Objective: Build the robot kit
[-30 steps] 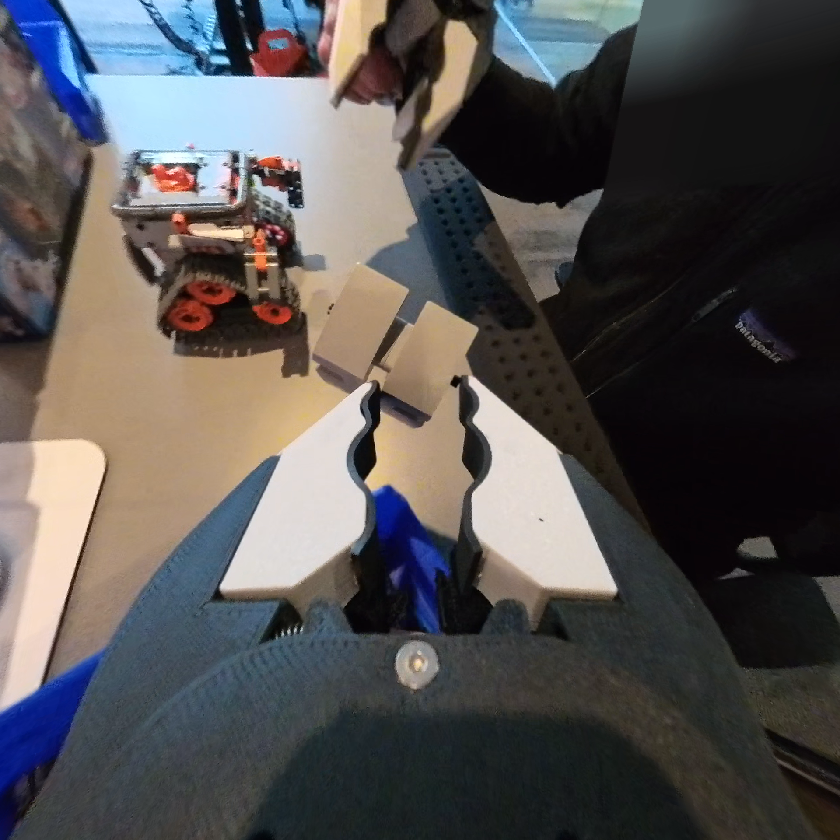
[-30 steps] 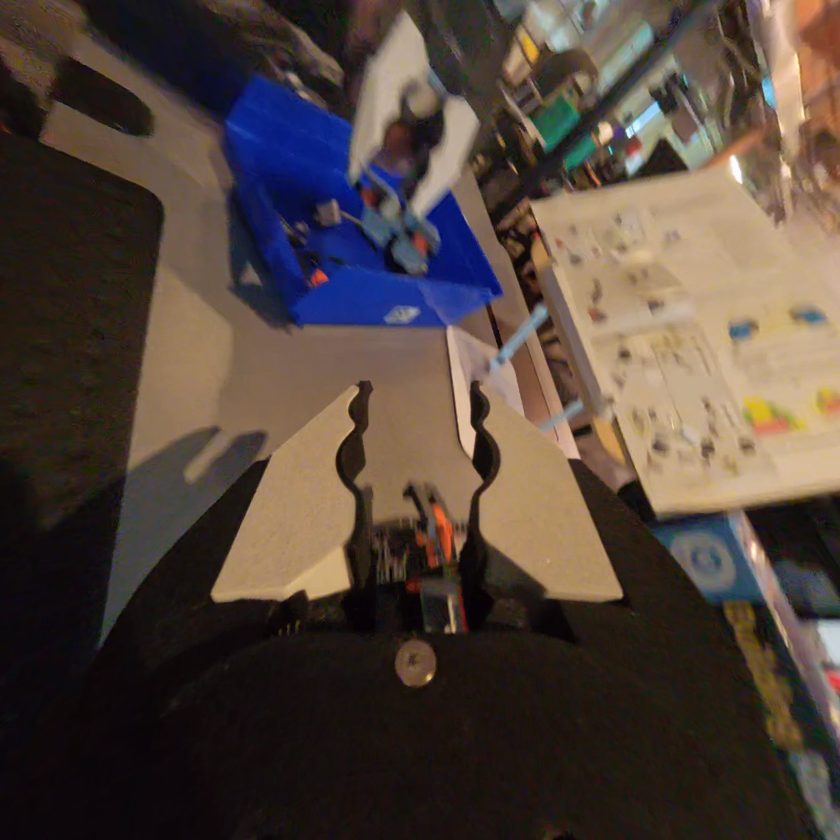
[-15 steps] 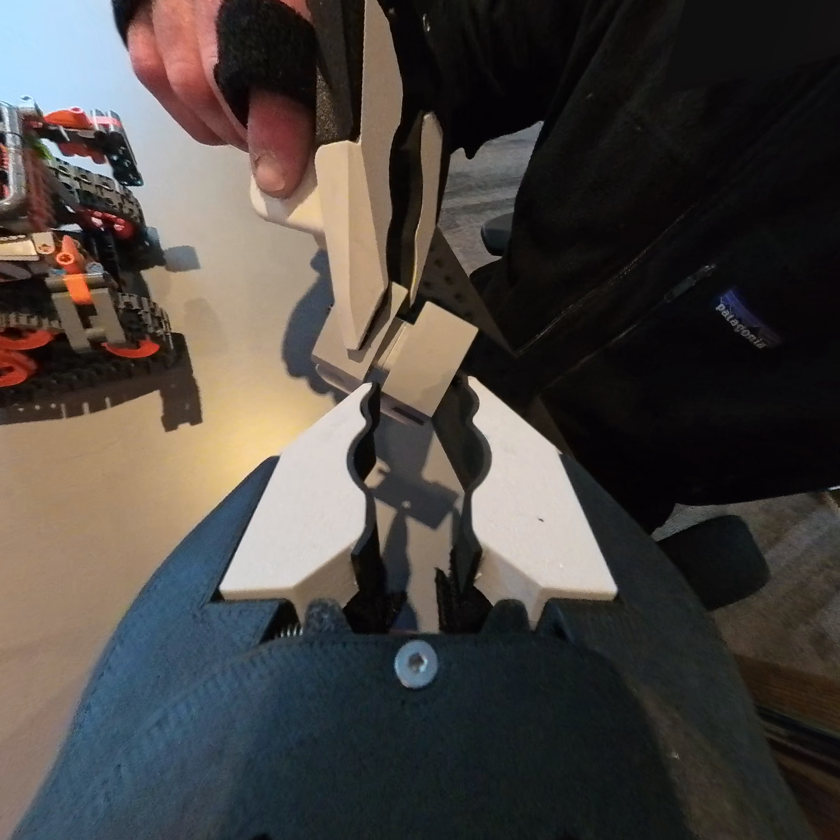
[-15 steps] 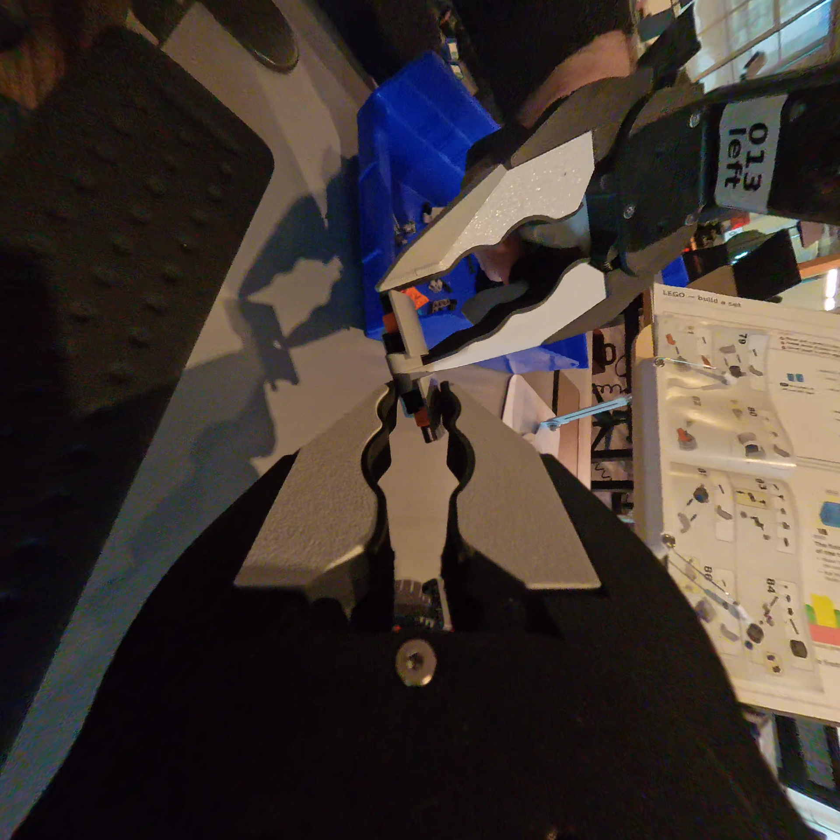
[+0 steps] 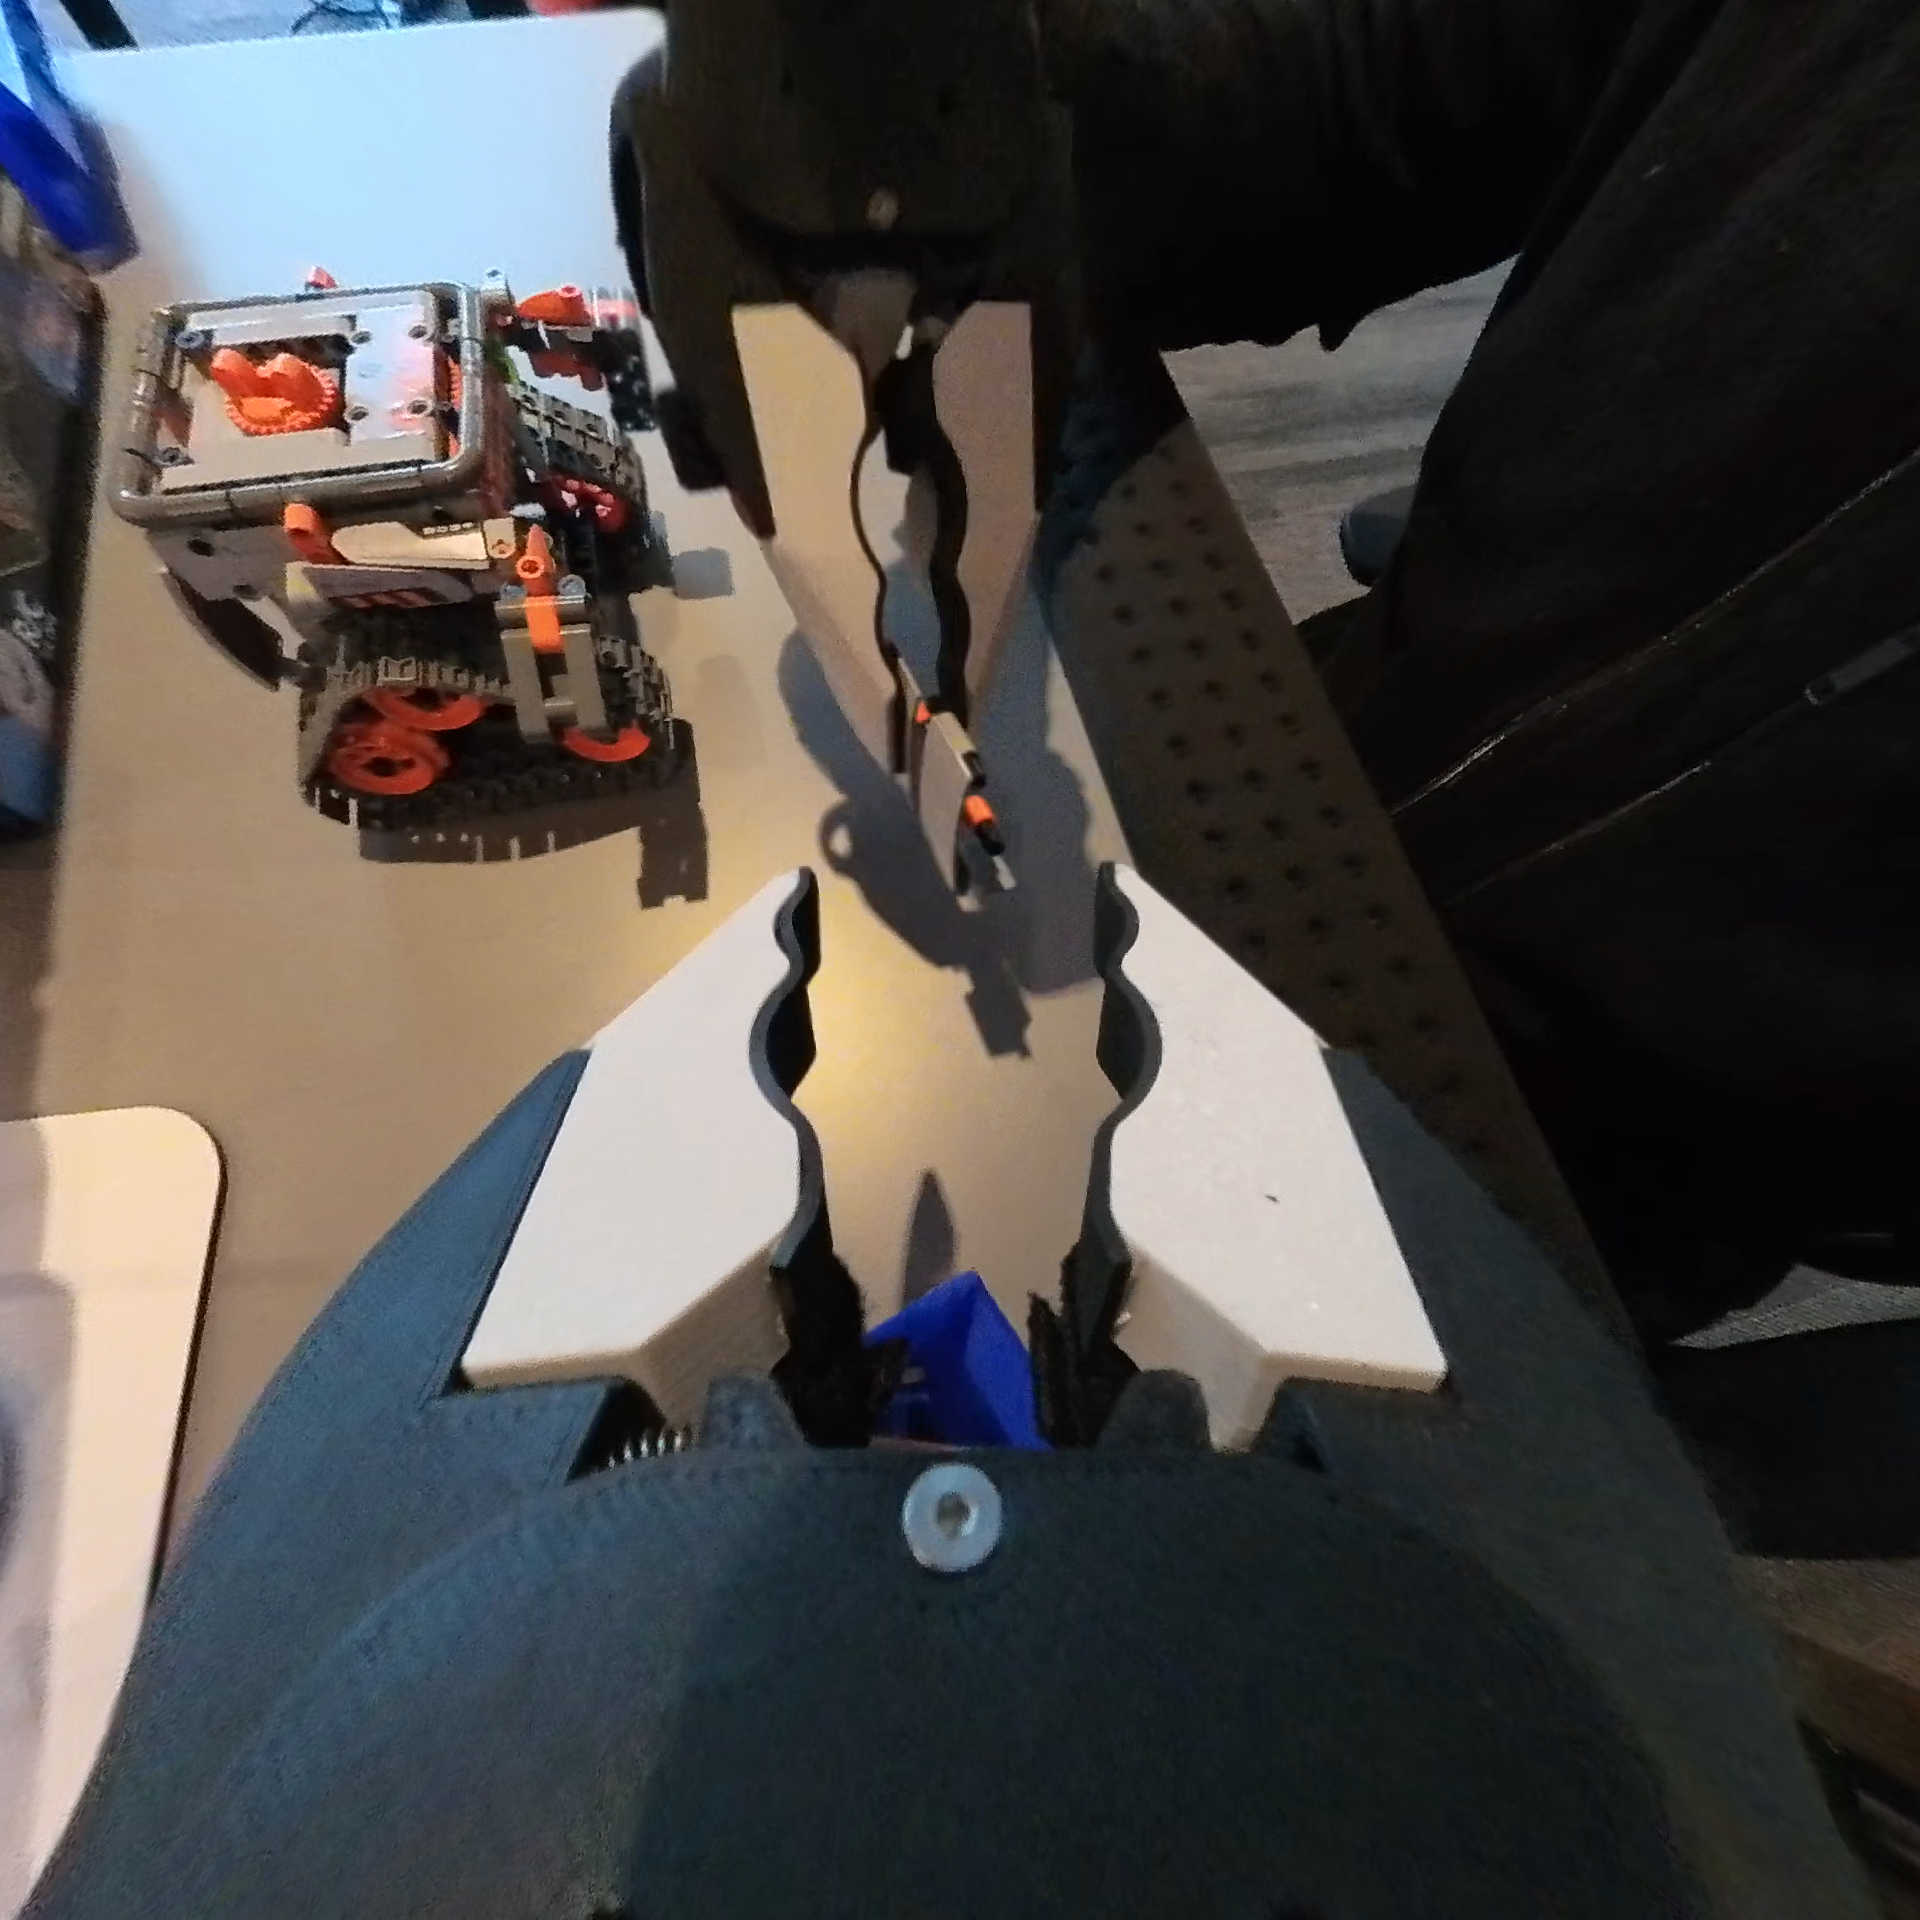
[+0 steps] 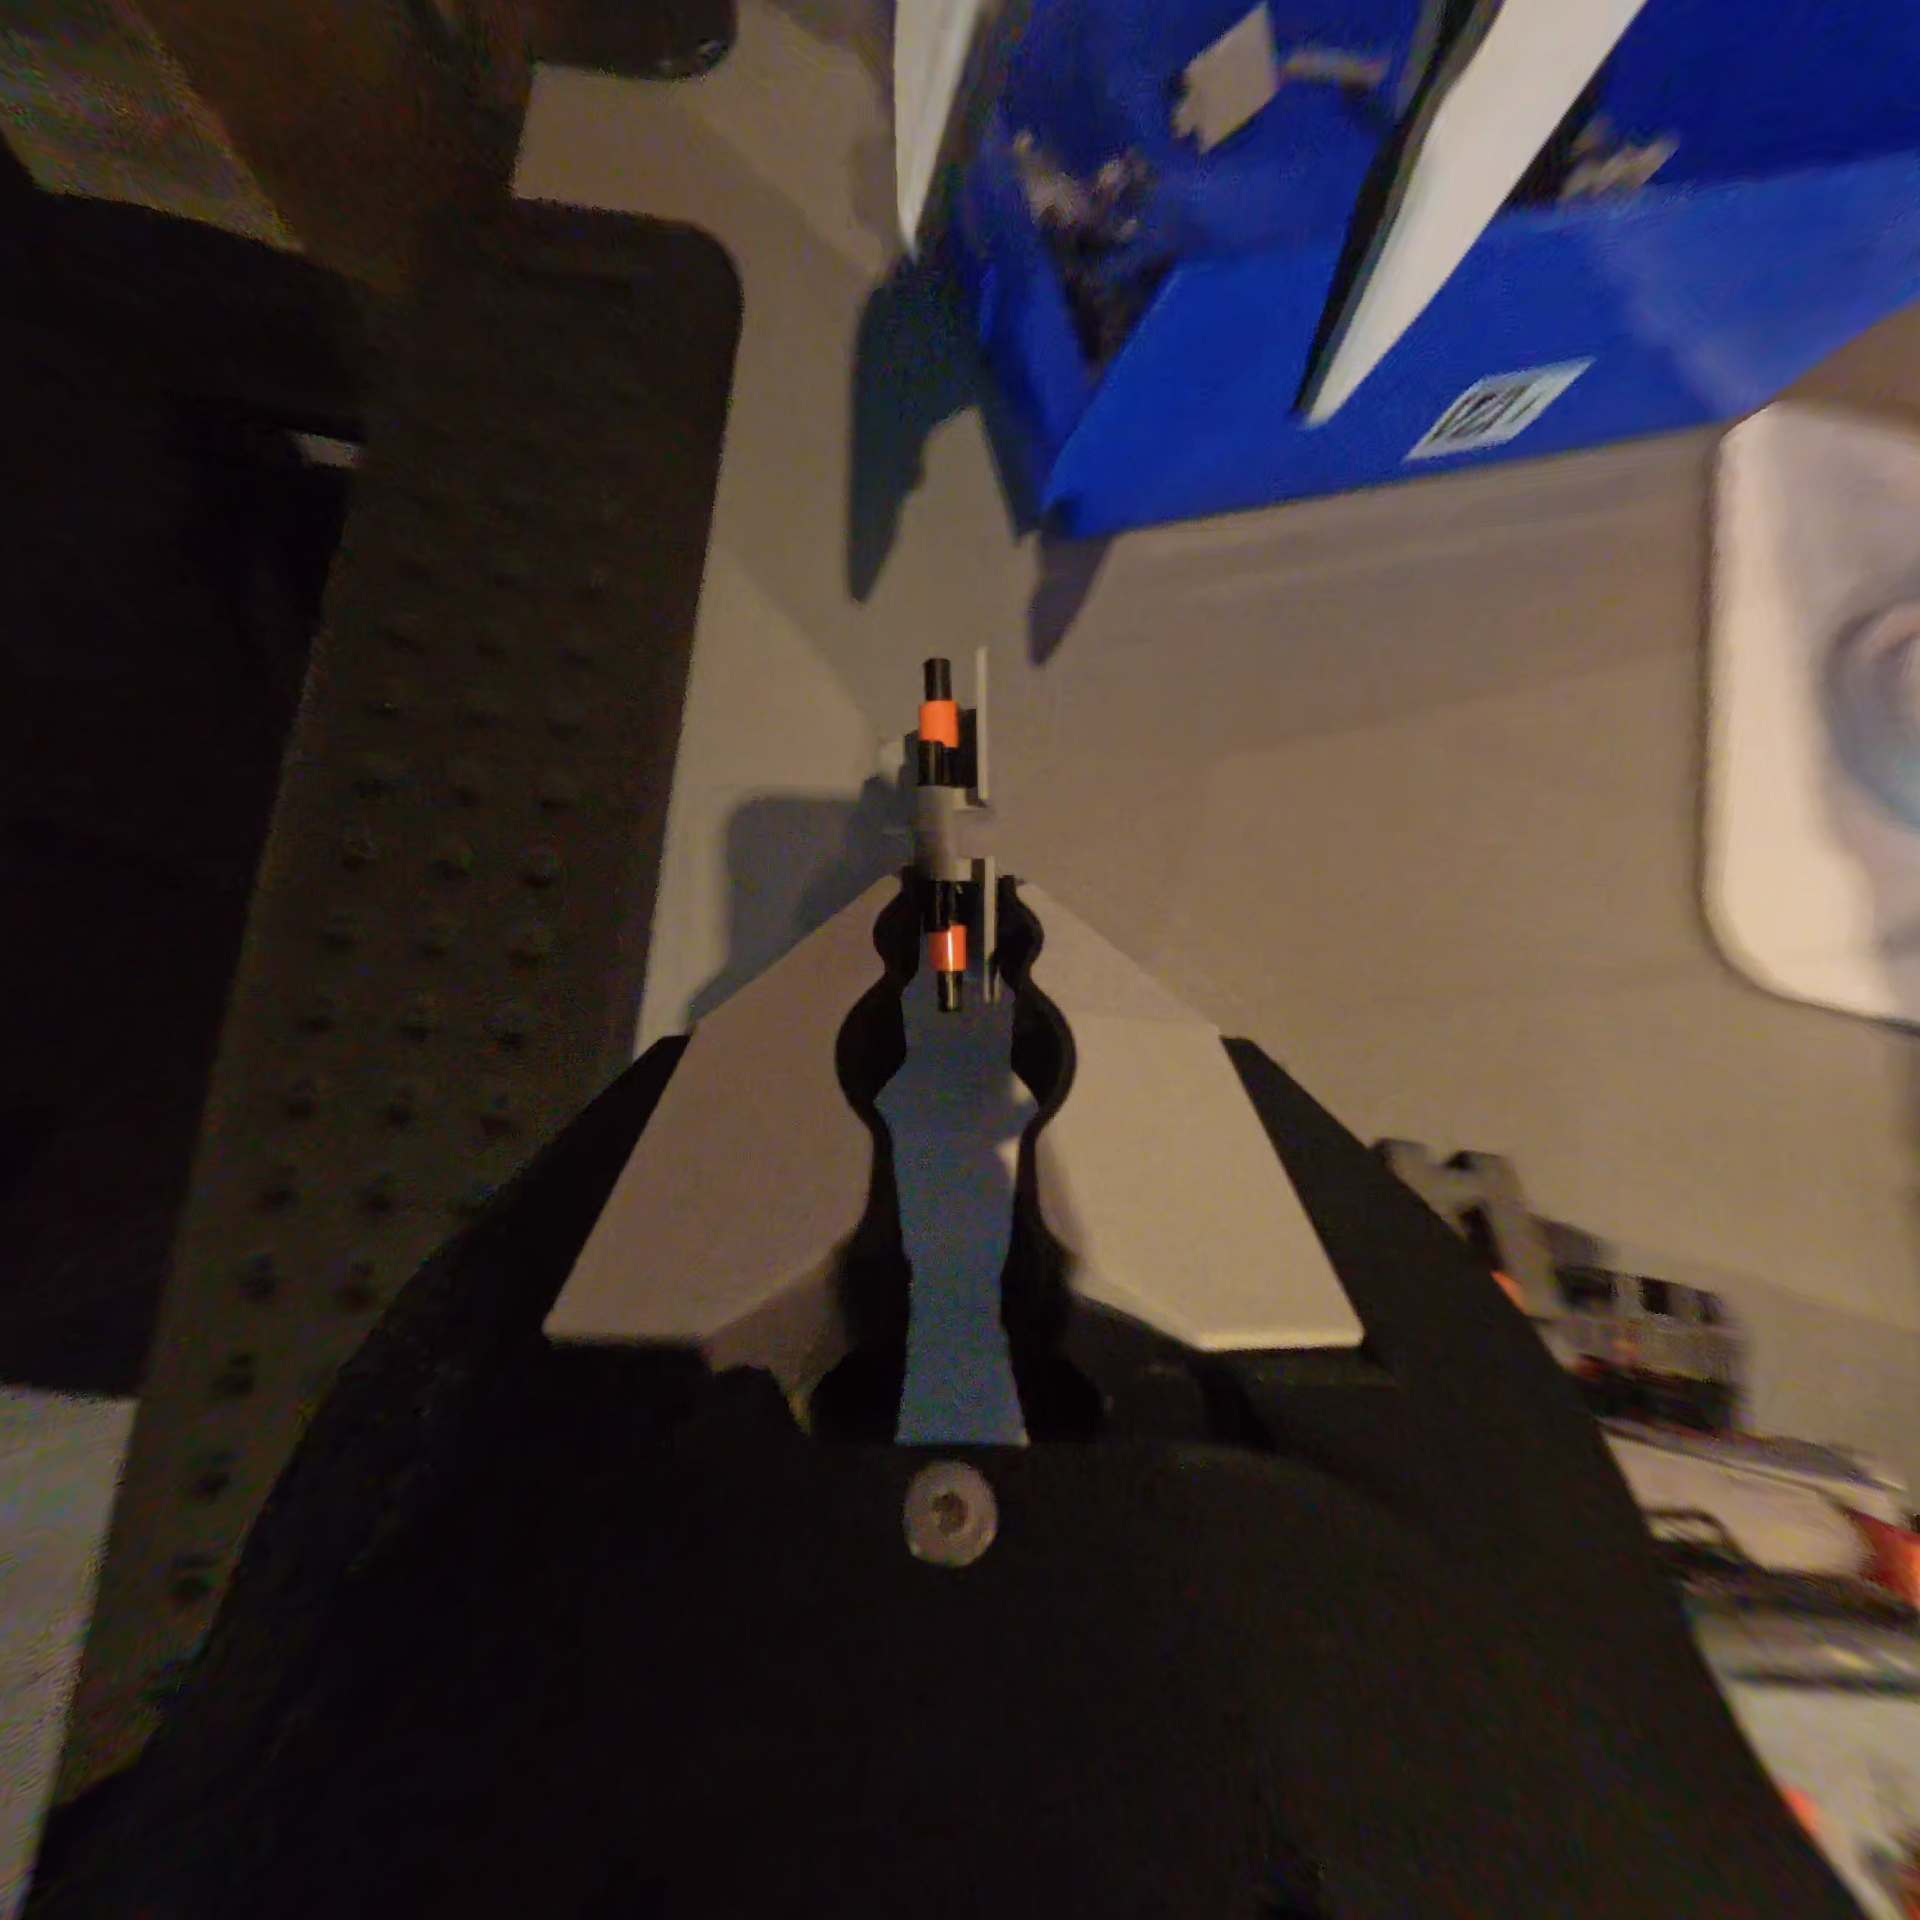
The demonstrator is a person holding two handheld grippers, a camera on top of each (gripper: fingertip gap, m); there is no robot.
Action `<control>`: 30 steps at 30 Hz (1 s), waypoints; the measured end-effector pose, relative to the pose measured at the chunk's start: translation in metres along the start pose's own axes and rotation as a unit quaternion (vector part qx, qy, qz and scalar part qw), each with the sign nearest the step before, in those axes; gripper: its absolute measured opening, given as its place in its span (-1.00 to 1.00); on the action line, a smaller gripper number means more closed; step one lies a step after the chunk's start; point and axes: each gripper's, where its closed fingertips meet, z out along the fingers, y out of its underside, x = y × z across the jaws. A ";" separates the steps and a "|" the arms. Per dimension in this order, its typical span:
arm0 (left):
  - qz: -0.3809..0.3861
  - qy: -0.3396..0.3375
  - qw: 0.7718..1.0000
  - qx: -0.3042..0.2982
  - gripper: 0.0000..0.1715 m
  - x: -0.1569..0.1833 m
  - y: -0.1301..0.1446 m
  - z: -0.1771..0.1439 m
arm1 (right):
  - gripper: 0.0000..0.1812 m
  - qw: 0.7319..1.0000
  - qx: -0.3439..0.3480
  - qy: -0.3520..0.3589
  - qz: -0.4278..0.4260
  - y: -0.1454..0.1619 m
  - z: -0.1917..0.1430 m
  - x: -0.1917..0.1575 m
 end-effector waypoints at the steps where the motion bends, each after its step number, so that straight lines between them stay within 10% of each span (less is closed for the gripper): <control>1: 0.001 -0.006 1.000 -0.007 -0.40 -0.001 0.002 0.000 | -0.87 0.999 -0.010 -0.026 0.022 0.006 0.005 -0.003; 7: 0.016 -0.037 0.997 -0.063 -0.43 0.000 0.018 0.007 | -0.87 0.983 -0.048 -0.133 0.117 0.029 0.030 -0.024; 20: 0.014 -0.146 0.982 -0.118 -0.39 -0.010 0.014 0.003 | -0.84 0.973 -0.072 -0.109 0.191 0.054 0.055 -0.012; 30: -0.013 -0.256 0.952 -0.165 -0.16 -0.032 0.027 -0.002 | -0.27 0.985 -0.061 -0.044 0.156 0.050 0.044 0.003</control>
